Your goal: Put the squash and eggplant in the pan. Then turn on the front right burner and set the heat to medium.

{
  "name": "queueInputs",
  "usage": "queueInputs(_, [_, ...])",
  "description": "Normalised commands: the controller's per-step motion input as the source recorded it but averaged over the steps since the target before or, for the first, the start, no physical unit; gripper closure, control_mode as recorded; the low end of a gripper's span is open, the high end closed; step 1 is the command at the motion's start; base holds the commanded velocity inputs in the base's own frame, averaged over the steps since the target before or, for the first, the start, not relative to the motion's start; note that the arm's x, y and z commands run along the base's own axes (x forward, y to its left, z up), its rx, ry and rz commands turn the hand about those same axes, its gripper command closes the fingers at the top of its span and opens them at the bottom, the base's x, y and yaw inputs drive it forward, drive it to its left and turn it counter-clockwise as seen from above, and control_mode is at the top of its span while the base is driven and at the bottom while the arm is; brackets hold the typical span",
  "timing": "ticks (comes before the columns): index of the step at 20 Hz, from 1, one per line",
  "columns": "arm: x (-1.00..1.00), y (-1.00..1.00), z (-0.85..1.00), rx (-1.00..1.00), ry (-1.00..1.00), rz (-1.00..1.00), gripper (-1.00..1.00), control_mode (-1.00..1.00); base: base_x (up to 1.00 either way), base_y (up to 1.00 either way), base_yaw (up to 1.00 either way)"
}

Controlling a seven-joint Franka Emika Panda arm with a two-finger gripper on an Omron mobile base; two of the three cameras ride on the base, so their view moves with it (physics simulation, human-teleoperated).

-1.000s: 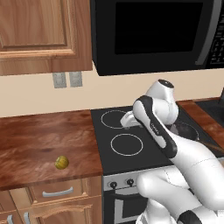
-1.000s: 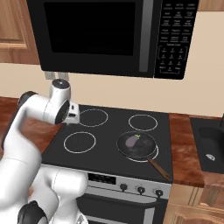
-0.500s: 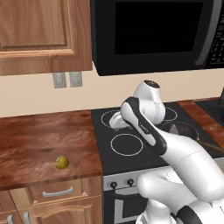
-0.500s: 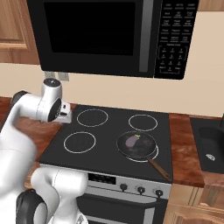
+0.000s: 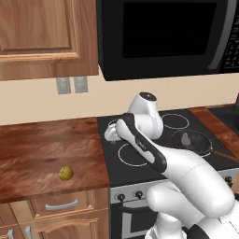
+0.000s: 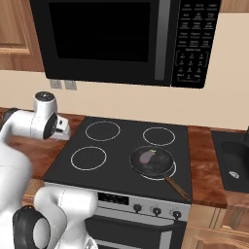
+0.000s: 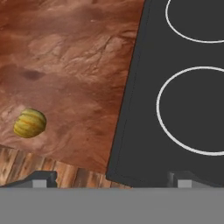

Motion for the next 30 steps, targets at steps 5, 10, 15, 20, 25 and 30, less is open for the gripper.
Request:
queueInputs(5, [0.09,0.37,-0.06,0.00,0.00,-0.09,-1.00,-1.00,0.00,0.00,0.00])
queueInputs(10, [0.12,0.35,-0.05,0.00,0.00,-0.10,-1.00,-1.00,0.00,0.00,0.00])
queueInputs(15, [0.15,0.35,-0.07,0.00,0.03,-0.10,-1.00,-1.00,0.00,0.00,0.00])
queueInputs(20, [0.10,0.31,-0.09,0.00,0.02,-0.09,-1.00,-1.00,0.00,0.00,0.00])
queueInputs(25, [0.03,0.21,-0.11,0.00,0.01,-0.09,-1.00,-1.00,0.00,0.00,0.00])
queueInputs(30, [0.03,0.15,-0.17,0.00,0.01,-0.08,-1.00,-1.00,0.00,0.00,0.00])
